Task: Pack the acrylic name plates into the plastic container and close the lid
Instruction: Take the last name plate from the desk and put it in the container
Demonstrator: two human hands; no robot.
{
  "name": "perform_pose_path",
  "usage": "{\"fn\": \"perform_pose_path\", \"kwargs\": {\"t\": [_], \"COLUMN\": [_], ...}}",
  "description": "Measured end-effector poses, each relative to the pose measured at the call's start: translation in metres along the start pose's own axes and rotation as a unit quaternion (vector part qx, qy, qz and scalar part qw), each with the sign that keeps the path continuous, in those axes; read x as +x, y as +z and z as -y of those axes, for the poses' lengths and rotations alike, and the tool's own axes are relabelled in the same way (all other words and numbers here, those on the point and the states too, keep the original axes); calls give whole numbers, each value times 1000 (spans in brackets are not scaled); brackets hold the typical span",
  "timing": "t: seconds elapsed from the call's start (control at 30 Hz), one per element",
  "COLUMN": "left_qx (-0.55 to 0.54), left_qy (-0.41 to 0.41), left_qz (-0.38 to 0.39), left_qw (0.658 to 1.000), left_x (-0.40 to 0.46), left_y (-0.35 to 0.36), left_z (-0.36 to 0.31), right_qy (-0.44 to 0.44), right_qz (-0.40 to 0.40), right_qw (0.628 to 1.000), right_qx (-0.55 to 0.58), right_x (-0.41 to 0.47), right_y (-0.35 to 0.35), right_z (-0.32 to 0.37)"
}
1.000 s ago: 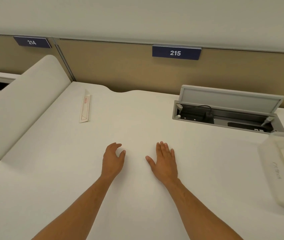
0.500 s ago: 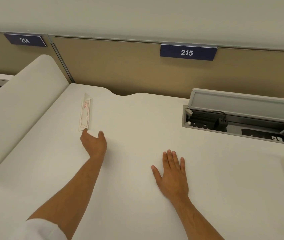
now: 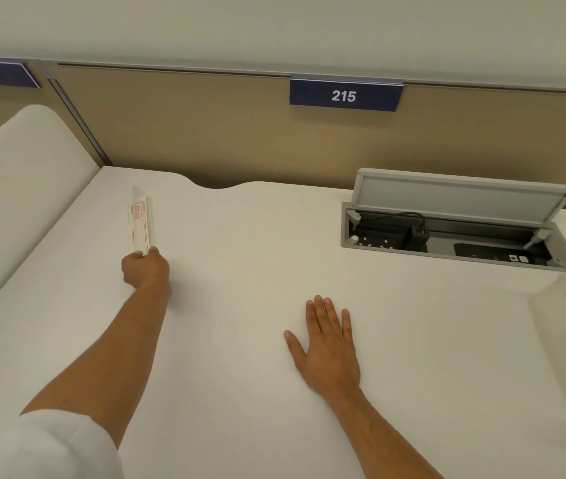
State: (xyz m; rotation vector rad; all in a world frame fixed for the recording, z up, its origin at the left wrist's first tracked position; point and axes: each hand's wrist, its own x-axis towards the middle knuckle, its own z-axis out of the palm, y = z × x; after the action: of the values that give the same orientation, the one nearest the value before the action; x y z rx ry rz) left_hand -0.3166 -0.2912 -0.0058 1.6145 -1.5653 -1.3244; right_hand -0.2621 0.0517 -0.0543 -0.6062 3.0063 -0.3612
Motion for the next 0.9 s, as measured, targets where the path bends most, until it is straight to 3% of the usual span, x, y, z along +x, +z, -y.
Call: {"fn": "perform_pose_path", "kwargs": {"t": [0.13, 0.33, 0.6, 0.73, 0.9], "left_qx": [2, 4, -96, -127, -131], "left_qy": [-20, 16, 14, -29, -73], "left_qz": [3, 24, 129, 185, 261], "left_qw": [1000, 1000, 987, 974, 954], "left_x": [4, -6, -57, -86, -126], "left_y": [-3, -8, -29, -45, -62], "left_z": [-2, -7, 2, 5, 14], "right_qy": [1, -1, -5, -1, 4], "right_qz": [-3, -2, 19, 48, 30], "right_qw": [1000, 1000, 1000, 998, 991], "right_qx": [10, 11, 17, 43, 127], "right_x": [-1, -1, -1, -9, -29], "right_y": [1, 1, -4, -10, -23], "right_z": [-1, -1, -3, -3, -7]}}
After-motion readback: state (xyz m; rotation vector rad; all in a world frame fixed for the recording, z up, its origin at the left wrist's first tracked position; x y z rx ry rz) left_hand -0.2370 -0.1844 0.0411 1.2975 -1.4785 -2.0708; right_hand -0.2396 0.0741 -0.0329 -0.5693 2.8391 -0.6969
